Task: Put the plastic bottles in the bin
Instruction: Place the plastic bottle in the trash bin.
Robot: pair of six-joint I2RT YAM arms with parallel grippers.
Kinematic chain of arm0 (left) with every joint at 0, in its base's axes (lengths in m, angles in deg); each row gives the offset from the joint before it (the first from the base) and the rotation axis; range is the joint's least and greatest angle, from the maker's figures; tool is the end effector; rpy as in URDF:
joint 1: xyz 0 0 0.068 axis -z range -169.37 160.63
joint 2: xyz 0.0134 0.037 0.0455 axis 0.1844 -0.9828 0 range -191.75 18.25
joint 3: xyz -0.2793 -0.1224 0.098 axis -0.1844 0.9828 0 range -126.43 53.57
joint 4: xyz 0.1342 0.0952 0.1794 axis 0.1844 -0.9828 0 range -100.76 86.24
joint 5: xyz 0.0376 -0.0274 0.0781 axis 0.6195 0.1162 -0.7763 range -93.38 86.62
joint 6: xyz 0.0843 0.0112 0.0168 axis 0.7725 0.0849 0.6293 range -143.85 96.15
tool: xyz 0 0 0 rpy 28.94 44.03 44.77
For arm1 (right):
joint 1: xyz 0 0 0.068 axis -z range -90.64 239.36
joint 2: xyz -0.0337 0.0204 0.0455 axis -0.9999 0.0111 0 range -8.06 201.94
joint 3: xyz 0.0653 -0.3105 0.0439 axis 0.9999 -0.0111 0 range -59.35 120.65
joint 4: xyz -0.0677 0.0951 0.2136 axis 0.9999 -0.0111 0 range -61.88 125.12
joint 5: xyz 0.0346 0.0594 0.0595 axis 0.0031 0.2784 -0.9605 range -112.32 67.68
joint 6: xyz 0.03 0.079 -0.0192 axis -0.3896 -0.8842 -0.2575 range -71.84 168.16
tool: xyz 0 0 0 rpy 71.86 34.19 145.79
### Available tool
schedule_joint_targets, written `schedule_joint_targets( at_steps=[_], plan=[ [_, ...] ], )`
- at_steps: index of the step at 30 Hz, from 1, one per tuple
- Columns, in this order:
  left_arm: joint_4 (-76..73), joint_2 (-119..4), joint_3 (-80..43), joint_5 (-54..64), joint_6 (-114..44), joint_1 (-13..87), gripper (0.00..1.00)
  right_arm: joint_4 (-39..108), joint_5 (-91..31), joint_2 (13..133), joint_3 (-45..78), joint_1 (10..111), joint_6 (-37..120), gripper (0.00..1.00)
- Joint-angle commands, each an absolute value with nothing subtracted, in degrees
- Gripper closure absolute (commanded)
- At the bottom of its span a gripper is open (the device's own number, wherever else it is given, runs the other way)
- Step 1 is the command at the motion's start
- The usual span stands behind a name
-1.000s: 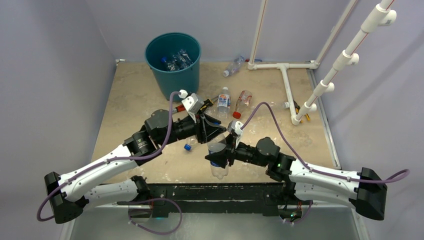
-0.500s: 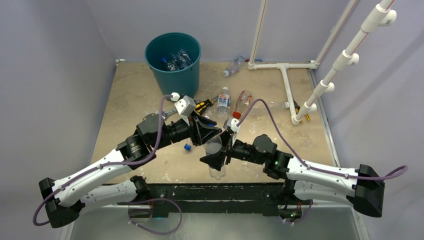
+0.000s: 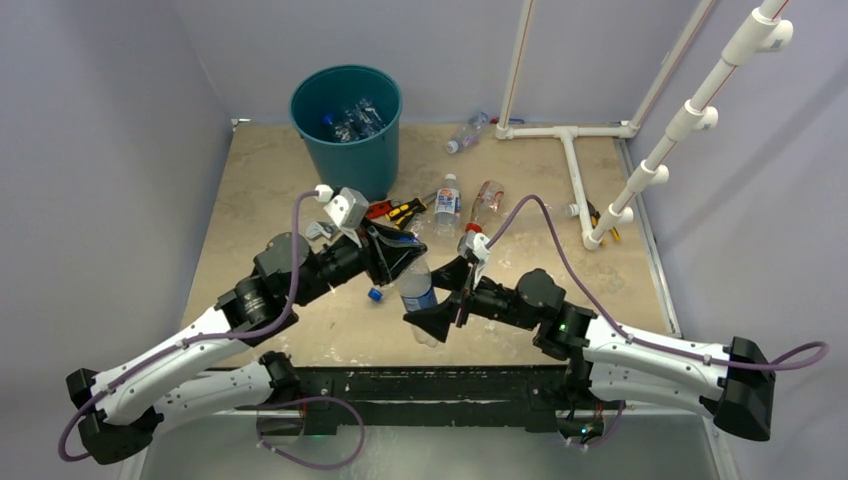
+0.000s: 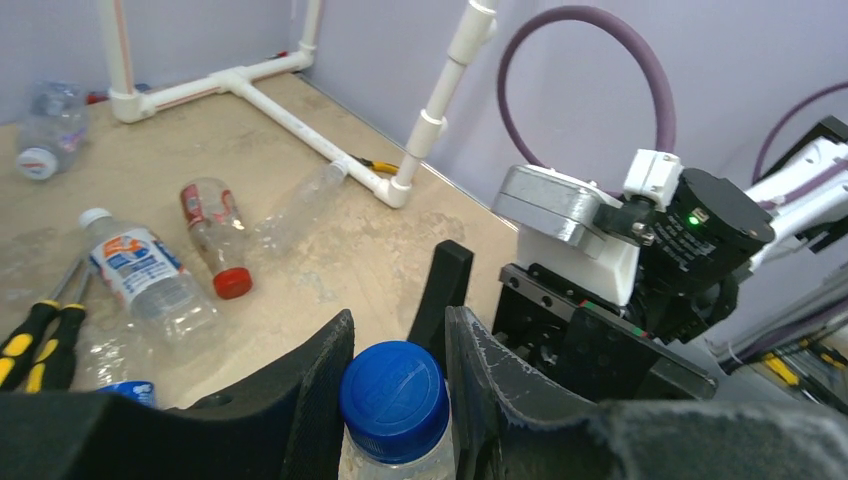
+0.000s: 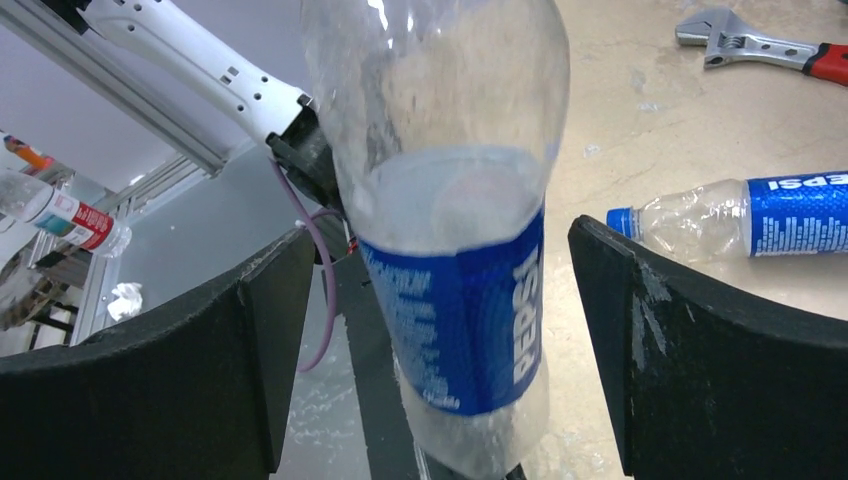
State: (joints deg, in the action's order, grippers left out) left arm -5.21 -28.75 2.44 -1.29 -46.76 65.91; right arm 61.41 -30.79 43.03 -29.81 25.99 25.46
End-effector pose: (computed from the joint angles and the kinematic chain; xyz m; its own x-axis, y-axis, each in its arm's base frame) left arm 0.0990 -0.1478 0.4254 -0.3035 -0.2453 -0.9207 0.7862 0.4815 -0.3874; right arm 0.0817 0.1880 0.3422 -0.3325 0.1885 -0.9241 -0.8907 0.2594 0.3733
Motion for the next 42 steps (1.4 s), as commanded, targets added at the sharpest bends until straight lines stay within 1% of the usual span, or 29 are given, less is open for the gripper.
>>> schedule_joint_targets(
  at_steps=[1, 11, 24, 31, 38, 40, 42],
  plan=[
    [-7.54, -25.83, 0.47, -10.07, -44.44, 66.09, 1.00, 57.70, -29.81, 40.08, -26.14, 25.82, 25.84, 0.01],
    [-12.38, -24.70, -5.53, -19.76, -39.50, 66.09, 1.00, 50.87, -30.58, 32.47, -24.50, 25.82, 26.93, 0.01],
    [-13.40, -23.87, -6.83, -22.56, -38.83, 66.06, 1.00, 50.50, -30.14, 29.15, -25.24, 25.82, 26.38, 0.01],
    [-14.73, -22.65, -9.87, -26.41, -36.25, 66.09, 1.00, 49.72, -25.45, 25.45, -25.42, 25.82, 25.67, 0.01],
    [-12.13, -24.56, -15.59, -35.53, -26.47, 66.09, 1.00, 49.67, -22.53, 21.13, -27.67, 25.82, 24.81, 0.01],
    [-8.32, -26.17, -17.17, -38.93, -20.56, 66.09, 1.00, 49.63, -21.36, 20.78, -28.27, 25.83, 24.82, 0.01],
    [-0.61, -27.70, -17.99, -40.80, -14.32, 66.06, 1.00, 49.46, -20.69, 20.67, -28.46, 25.84, 24.86, 0.01]
  ],
)
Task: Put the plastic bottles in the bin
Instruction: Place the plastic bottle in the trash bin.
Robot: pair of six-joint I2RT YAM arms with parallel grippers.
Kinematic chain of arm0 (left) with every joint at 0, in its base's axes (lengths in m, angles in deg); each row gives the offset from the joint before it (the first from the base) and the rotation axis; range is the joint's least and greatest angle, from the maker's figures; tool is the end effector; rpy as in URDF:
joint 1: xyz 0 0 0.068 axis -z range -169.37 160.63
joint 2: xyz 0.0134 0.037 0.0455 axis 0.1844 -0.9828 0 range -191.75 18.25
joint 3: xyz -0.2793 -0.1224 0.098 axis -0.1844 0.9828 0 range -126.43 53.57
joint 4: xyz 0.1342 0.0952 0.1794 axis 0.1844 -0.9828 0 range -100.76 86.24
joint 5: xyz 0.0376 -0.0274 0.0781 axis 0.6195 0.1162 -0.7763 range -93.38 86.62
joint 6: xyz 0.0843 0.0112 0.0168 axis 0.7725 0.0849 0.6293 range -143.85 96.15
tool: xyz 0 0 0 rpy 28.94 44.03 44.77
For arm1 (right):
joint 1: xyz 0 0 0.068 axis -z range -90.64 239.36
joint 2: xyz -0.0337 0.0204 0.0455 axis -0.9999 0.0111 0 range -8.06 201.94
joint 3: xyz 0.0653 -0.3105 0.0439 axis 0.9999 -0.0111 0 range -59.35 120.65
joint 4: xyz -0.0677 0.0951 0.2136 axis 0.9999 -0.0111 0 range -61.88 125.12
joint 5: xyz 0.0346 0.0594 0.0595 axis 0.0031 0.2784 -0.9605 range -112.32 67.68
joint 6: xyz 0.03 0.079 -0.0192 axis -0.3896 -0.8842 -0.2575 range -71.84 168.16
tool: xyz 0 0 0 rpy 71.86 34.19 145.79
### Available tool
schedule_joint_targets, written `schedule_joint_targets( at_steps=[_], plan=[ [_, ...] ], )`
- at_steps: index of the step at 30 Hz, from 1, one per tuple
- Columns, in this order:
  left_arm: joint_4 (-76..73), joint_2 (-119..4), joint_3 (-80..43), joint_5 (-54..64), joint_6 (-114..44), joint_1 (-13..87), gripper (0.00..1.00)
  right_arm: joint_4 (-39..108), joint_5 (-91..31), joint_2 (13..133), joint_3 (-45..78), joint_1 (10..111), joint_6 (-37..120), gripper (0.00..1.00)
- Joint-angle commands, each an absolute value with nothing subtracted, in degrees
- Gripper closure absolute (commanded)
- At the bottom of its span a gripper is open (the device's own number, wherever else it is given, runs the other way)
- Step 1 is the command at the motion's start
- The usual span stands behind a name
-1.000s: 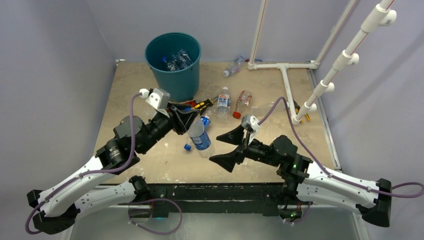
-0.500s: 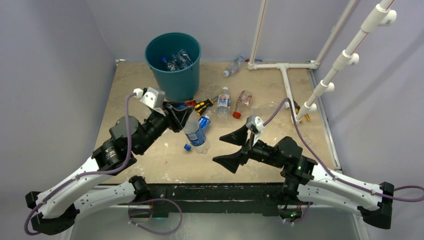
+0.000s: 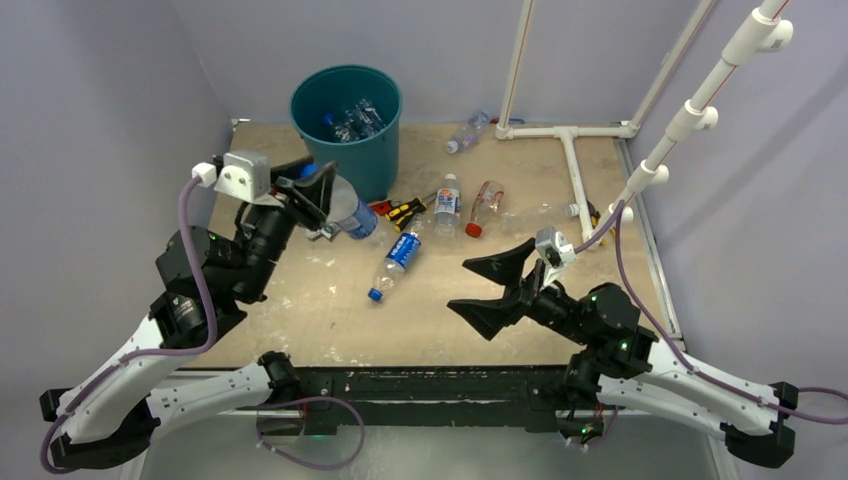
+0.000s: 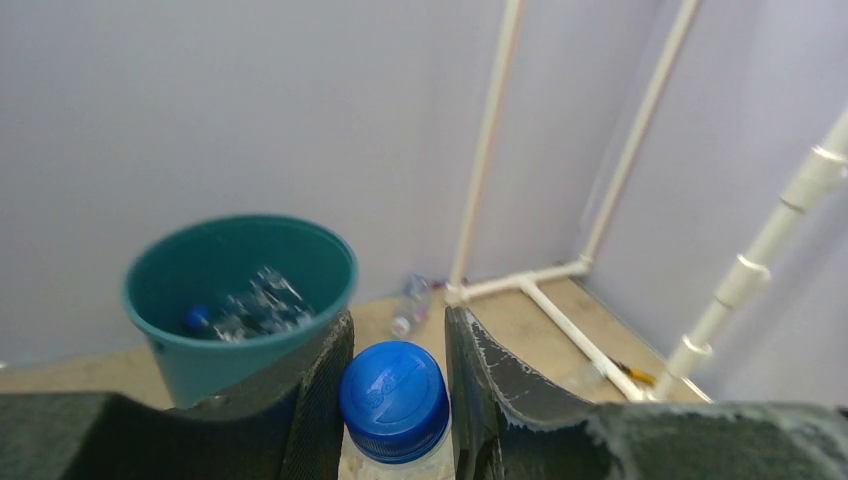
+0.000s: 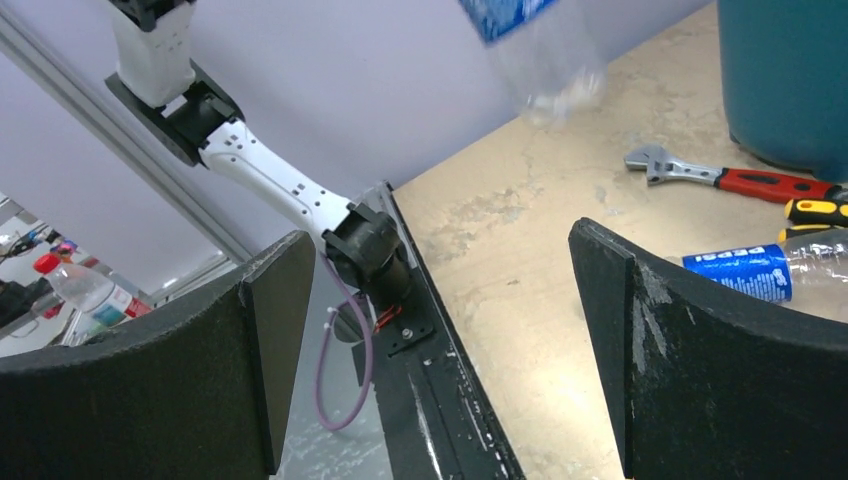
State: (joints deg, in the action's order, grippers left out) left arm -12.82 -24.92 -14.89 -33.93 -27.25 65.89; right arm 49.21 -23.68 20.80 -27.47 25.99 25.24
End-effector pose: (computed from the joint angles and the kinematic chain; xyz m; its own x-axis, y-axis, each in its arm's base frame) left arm 0.0917 -0.0638 0.5173 0.1334 -0.2822 -0.9500 0.4385 0.8765 -0.1988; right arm 0.0487 0.1011 0.3806 -0.2306 0.4087 -0.8831 -0.8839 0.2916 0.3658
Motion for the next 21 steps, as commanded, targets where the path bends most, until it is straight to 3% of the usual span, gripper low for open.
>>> schedule_joint_targets(
  at_steps=[1, 12, 18, 21],
  plan=[
    [3.79, -28.50, -18.28, -41.04, -11.33, 66.11, 1.00, 49.45, -20.58, 20.77, -28.56, 25.82, 24.93, 0.01],
    [36.65, -47.76, -25.19, -40.28, 16.46, 61.69, 1.00, 48.83, -20.26, 20.54, -29.45, 25.83, 23.20, 0.01],
    [37.43, -52.96, -27.15, -30.36, -2.60, 39.74, 1.00, 49.80, -22.16, 20.63, -32.21, 25.83, 20.24, 0.01],
    [41.16, -57.01, -27.83, -29.03, -8.03, 34.35, 1.00, 49.63, -22.14, 21.74, -31.94, 25.82, 20.32, 0.01]
  ],
)
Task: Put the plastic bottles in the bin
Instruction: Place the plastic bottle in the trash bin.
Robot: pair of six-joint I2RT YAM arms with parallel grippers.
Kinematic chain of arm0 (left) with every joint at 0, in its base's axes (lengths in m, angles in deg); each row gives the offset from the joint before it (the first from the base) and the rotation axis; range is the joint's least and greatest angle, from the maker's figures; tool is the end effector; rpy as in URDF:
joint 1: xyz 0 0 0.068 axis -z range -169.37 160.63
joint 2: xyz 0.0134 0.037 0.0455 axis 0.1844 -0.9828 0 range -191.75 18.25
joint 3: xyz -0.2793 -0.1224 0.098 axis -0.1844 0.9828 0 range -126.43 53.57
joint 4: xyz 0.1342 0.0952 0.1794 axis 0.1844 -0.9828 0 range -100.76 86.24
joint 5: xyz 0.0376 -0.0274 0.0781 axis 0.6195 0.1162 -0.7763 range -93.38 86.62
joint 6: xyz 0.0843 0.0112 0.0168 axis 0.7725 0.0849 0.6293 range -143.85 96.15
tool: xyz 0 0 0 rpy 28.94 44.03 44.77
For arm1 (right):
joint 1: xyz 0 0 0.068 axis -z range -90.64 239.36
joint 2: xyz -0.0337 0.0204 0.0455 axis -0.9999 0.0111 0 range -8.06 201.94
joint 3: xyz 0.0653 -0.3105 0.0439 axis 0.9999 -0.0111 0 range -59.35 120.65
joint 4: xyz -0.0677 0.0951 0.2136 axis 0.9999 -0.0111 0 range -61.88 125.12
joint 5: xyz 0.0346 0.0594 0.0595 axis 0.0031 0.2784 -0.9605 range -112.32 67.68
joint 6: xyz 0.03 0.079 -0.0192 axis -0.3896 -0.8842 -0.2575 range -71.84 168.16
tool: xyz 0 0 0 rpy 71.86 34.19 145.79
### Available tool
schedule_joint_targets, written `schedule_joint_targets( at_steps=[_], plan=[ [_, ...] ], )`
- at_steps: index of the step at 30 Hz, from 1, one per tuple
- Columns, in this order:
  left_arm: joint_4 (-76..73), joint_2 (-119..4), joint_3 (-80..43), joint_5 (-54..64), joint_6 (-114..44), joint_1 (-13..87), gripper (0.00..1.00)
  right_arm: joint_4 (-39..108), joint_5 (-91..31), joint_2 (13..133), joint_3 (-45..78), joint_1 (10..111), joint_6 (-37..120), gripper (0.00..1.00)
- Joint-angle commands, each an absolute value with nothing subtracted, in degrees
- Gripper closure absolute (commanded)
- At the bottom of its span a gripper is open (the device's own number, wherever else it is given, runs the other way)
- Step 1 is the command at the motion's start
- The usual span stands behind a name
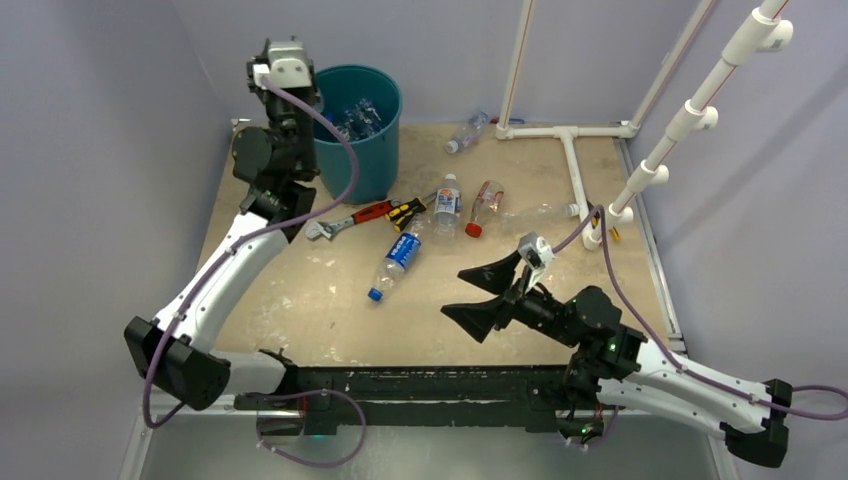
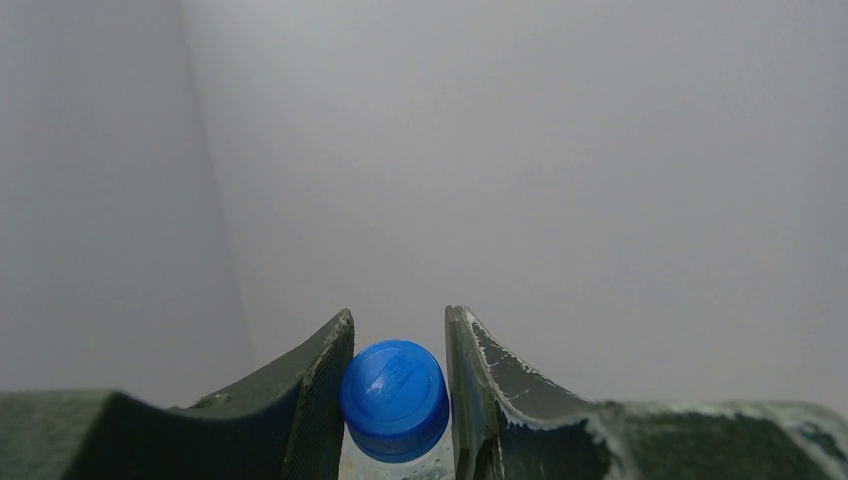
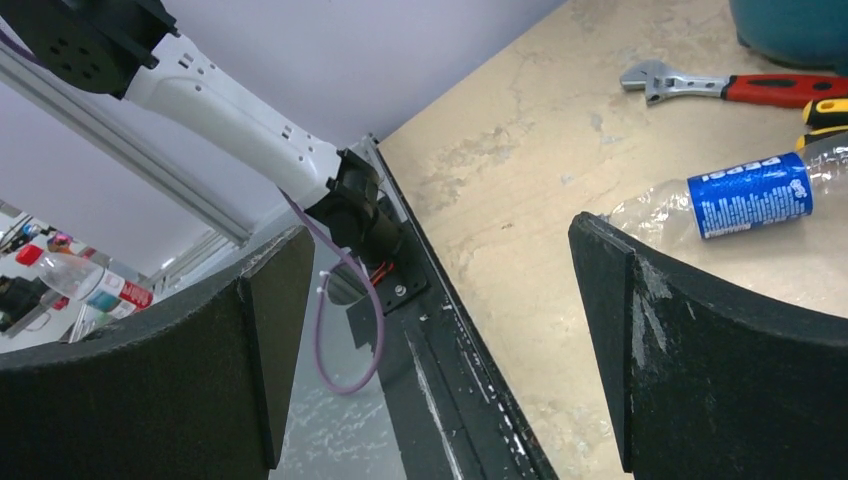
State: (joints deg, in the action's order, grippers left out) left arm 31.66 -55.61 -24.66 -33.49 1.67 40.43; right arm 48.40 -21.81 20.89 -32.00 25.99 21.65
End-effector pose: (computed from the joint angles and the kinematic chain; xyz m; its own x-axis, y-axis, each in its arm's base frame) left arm 0.2459 -0.0965 0.5808 0.5422 0.1188 -0.8318 -0.1529 0.9874 0.0414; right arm 0.0549 0.1079 0.3491 -0.3161 0.3653 -0.8756 -0.8369 0.3273 0.4387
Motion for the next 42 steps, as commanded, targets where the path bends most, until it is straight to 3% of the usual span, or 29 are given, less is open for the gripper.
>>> schedule_joint_targets(
  at_steps=[1, 8, 23, 42],
  plan=[
    [41.20, -58.39, -28.54, -28.36, -10.12, 33.04, 1.00, 49.30, -22.14, 22.40, -31.58, 25.82, 20.63, 0.01],
    [40.35, -65.22, -31.42, -22.66, -19.56, 30.15, 1.00, 48.23, -22.20, 25.24, -28.85, 25.86, 23.77, 0.01],
    [31.33, -72.93, -26.39, -27.16, -25.20, 26.10, 1.00, 44.63, -20.44, 20.00, -31.52, 25.82, 23.38, 0.01],
    [22.74, -76.56, -23.03, -20.22, -32.76, 26.10, 1.00, 44.31, -20.53, 20.10, -31.53, 25.89, 23.83, 0.01]
  ],
)
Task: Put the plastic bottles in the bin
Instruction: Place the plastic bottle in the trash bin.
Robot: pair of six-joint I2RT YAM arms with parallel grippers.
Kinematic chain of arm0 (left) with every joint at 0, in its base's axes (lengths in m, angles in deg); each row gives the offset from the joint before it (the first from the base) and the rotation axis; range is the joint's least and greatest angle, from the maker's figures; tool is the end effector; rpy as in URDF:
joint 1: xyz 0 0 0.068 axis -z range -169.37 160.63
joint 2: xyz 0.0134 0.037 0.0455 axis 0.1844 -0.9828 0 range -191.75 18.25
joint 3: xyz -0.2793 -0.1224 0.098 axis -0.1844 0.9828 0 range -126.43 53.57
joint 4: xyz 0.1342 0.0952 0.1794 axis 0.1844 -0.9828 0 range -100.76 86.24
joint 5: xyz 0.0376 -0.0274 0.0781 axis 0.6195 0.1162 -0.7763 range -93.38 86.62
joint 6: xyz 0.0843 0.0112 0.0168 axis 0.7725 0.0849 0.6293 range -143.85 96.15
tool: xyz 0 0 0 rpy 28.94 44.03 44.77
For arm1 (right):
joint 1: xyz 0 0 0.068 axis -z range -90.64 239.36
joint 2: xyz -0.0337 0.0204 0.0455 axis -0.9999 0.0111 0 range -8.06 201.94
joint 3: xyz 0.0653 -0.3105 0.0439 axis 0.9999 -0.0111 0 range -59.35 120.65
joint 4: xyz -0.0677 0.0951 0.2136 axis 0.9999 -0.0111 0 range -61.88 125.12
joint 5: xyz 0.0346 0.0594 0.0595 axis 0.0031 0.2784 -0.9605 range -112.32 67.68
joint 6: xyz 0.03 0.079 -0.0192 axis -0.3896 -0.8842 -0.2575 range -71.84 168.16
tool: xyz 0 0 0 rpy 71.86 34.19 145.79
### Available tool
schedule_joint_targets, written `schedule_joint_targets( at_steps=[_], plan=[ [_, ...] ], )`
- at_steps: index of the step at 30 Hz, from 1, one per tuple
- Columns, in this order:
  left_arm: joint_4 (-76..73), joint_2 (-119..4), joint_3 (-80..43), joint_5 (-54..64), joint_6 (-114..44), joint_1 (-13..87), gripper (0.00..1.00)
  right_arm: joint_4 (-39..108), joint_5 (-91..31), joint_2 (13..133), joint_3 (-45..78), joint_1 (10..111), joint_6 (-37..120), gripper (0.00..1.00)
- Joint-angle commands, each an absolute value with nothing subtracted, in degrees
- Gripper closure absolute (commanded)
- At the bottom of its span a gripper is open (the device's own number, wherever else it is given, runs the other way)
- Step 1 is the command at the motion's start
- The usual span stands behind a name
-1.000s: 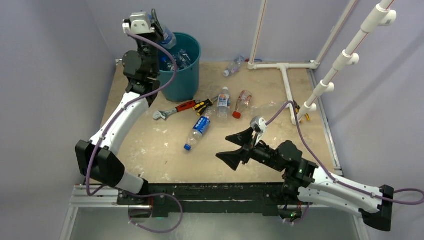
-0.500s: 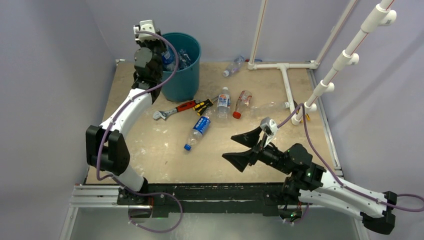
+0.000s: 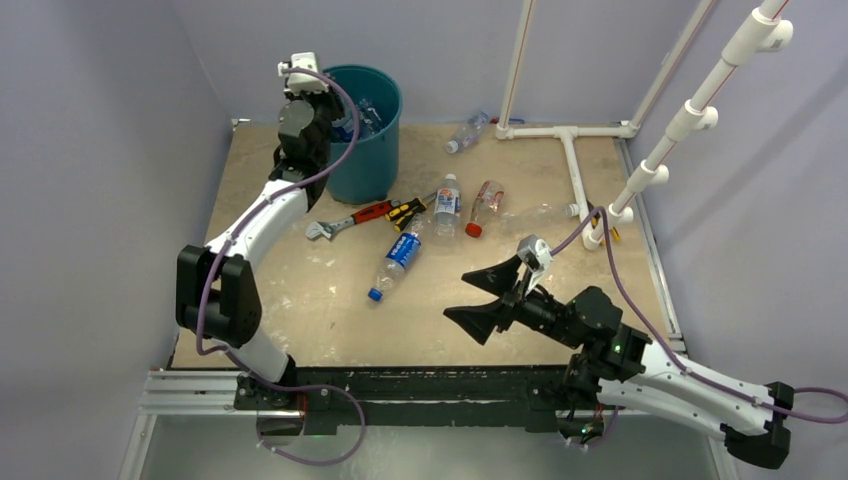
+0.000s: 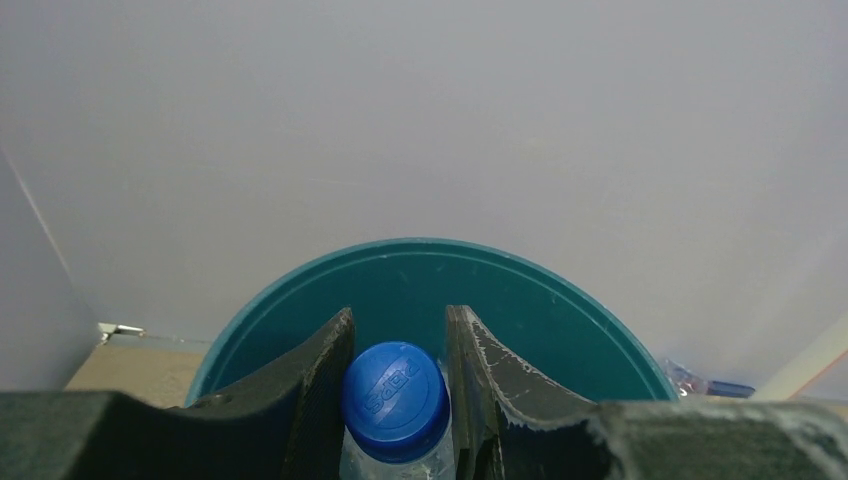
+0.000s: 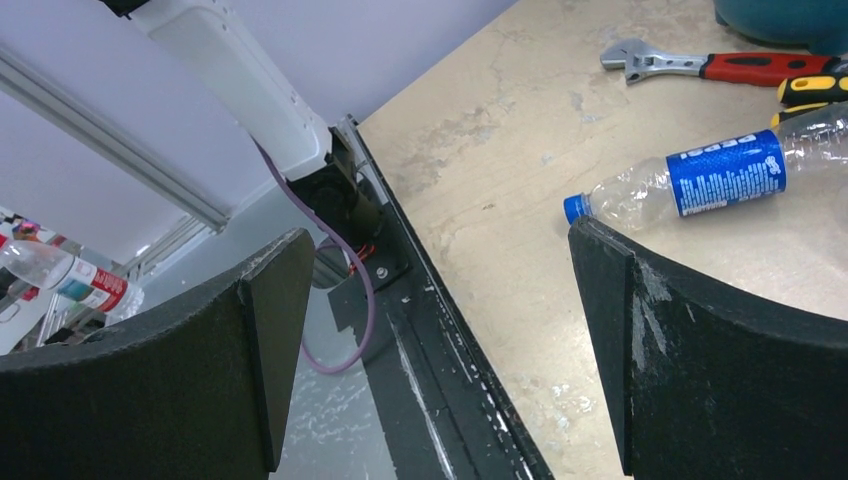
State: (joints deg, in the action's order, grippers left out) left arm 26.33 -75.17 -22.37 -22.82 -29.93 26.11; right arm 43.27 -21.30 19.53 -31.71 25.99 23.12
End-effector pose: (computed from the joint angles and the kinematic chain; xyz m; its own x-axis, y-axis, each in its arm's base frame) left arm 0.4065 -0.0861 0.4471 0.2156 -0.1635 -0.9627 -0.0384 0.9837 -0.1756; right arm 0.0539 0.1043 0.3400 -0.3171 0.3117 -0.8957 -0.8297 0.3663 0.4212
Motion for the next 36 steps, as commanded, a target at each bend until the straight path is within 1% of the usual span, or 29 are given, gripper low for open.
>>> schedule_joint_targets(
  at_steps=[1, 8, 16, 17, 20, 26, 28, 31, 36],
  plan=[
    [22.22, -76.58, -22.94, -20.75, -33.08, 26.10, 1.00, 44.35, -20.58, 20.23, -31.49, 25.86, 23.93, 0.01],
    [20.63, -76.21, -21.88, -18.02, -35.97, 26.10, 1.00, 44.54, -22.21, 21.92, -31.31, 25.88, 24.03, 0.01],
    [18.36, -77.72, -20.46, -13.84, -41.08, 26.18, 1.00, 47.28, -24.53, 29.50, -27.76, 25.89, 26.80, 0.01],
    [18.12, -78.02, -20.44, -13.43, -41.54, 26.18, 0.99, 47.99, -24.67, 30.03, -27.64, 25.85, 26.92, 0.01],
    [16.63, -78.95, -21.13, -12.44, -42.28, 26.22, 0.86, 49.00, -24.95, 31.21, -27.42, 25.83, 27.20, 0.01],
    [15.27, -77.93, -22.21, -13.05, -42.23, 26.27, 0.48, 48.45, -24.47, 32.95, -26.01, 25.86, 28.32, 0.01],
    [15.12, -76.56, -22.78, -13.51, -42.22, 26.27, 0.37, 48.31, -24.14, 33.15, -25.47, 25.86, 28.67, 0.01],
    [13.42, -74.32, -25.31, -13.90, -42.87, 26.27, 0.27, 48.23, -24.08, 33.56, -24.61, 25.91, 29.11, 0.01],
    [11.17, -68.04, -28.46, -15.92, -43.96, 26.27, 0.18, 48.57, -23.99, 34.90, -23.50, 25.90, 29.50, 0.01]
  ],
)
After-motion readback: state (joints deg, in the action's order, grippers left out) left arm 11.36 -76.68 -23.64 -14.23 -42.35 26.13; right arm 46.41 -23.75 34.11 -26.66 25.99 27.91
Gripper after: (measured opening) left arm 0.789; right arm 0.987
